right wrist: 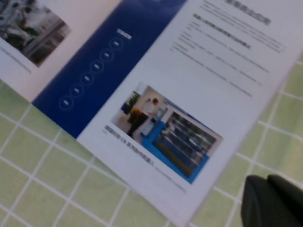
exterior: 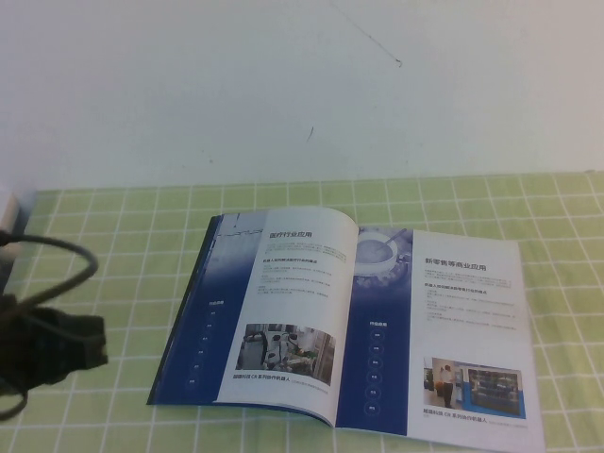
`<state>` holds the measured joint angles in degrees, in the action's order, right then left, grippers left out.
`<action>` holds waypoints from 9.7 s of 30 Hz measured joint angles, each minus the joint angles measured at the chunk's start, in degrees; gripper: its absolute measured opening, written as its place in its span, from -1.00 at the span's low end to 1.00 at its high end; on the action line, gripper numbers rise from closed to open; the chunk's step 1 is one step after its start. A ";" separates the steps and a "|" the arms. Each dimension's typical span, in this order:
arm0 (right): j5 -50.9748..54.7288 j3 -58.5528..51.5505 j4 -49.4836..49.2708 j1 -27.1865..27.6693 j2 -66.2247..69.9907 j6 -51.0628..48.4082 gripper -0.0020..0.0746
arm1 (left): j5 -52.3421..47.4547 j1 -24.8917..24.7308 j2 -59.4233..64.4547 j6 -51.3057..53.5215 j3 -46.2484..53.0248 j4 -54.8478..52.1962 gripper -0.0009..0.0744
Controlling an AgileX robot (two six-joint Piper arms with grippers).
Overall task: Close book
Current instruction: 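Close the open booklet and leave it lying on the table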
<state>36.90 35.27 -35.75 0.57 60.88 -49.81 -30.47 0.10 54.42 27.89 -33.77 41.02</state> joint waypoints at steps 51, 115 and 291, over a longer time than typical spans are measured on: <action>-14.53 3.16 -11.58 -10.69 37.70 -14.24 -0.96 | 17.29 -12.80 55.23 -10.57 -28.07 -26.63 -0.99; -14.42 3.29 -12.66 -10.69 37.74 -13.80 -0.96 | -5.04 -27.64 60.10 4.35 -43.26 9.26 -0.98; -5.98 -20.25 18.94 -6.92 -44.77 18.63 -0.96 | 11.57 -3.47 -55.20 -25.40 34.65 -39.61 -0.98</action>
<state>30.93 15.02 -16.81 -6.35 16.11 -31.18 -18.90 -3.37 -0.78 2.48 0.87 1.41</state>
